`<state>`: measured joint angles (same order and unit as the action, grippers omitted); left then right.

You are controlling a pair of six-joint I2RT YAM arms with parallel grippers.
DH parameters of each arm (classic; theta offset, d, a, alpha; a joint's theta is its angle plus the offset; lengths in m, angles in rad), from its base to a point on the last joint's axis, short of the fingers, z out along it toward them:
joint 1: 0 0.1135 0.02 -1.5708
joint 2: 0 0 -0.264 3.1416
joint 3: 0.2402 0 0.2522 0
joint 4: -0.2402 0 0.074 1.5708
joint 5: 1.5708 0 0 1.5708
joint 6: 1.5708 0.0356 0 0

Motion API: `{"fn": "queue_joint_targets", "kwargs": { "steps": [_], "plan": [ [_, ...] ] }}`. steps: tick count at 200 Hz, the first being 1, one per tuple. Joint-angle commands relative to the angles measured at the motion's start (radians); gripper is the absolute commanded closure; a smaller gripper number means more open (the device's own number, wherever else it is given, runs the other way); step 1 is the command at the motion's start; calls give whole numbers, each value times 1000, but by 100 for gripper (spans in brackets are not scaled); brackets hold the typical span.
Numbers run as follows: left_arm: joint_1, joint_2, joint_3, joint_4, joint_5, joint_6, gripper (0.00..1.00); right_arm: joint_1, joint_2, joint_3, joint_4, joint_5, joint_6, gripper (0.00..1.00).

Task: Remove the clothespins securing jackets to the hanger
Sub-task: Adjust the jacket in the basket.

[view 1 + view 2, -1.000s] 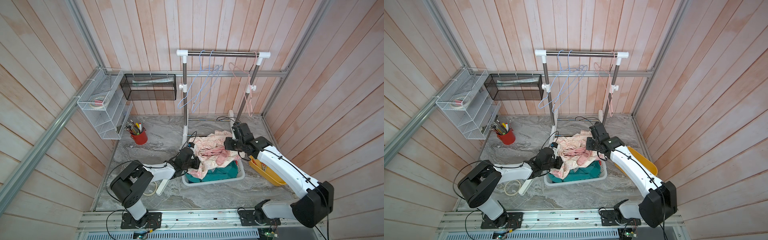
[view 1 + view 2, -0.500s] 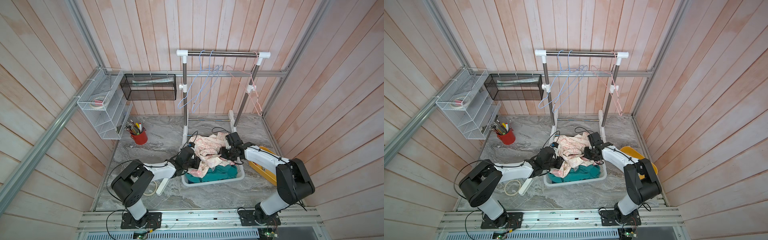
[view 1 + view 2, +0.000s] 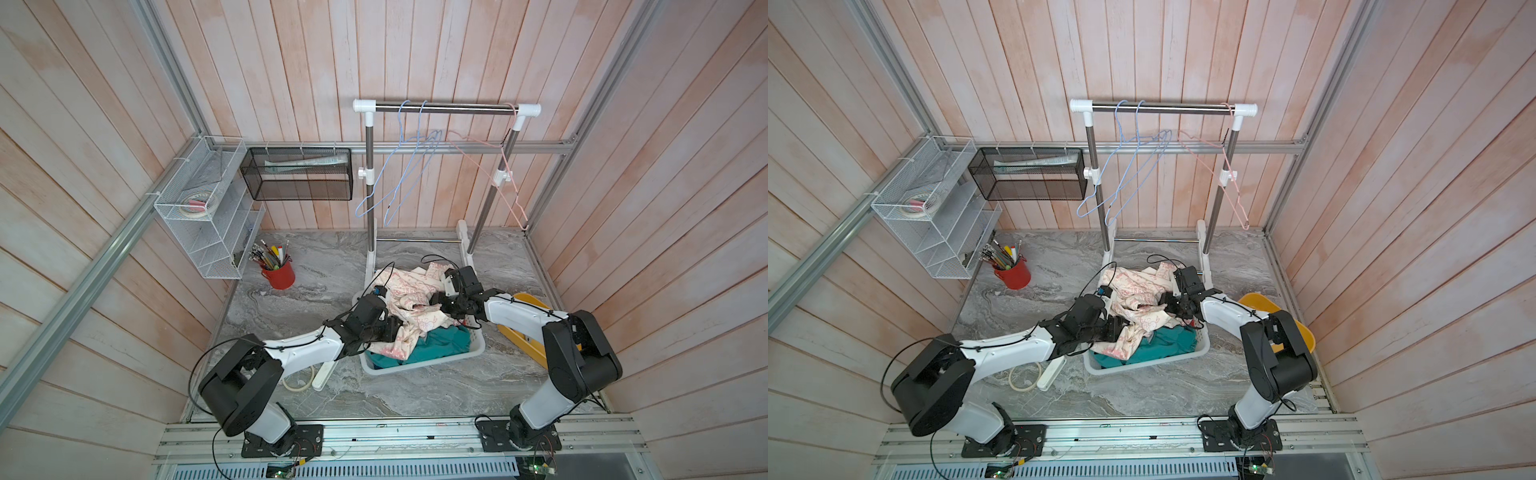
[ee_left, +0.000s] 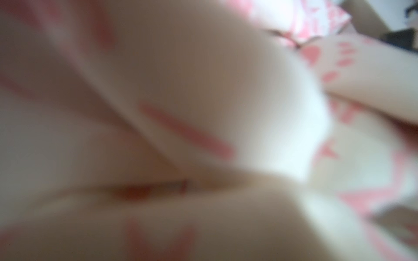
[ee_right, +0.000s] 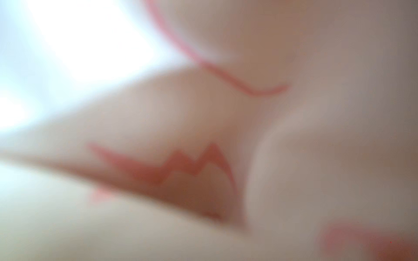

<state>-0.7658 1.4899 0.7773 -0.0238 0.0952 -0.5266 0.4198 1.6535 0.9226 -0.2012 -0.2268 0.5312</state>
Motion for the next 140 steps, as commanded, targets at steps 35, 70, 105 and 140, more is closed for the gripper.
{"fn": "queue_joint_targets", "kwargs": {
  "steps": [35, 70, 105, 140],
  "plan": [
    [24, -211, 6, -392, 82, 57, 25, -59, 56, -112, -182, 54, 71, 48],
    [82, -332, 67, -507, 138, 78, 23, -76, 28, -132, -175, 47, 72, 48],
    [245, -382, 210, -523, 244, 83, 20, -76, 19, -152, -148, 34, 75, 48],
    [315, -208, 356, -443, 313, 143, 17, -76, 17, -151, -143, 30, 67, 47]
  ]
}}
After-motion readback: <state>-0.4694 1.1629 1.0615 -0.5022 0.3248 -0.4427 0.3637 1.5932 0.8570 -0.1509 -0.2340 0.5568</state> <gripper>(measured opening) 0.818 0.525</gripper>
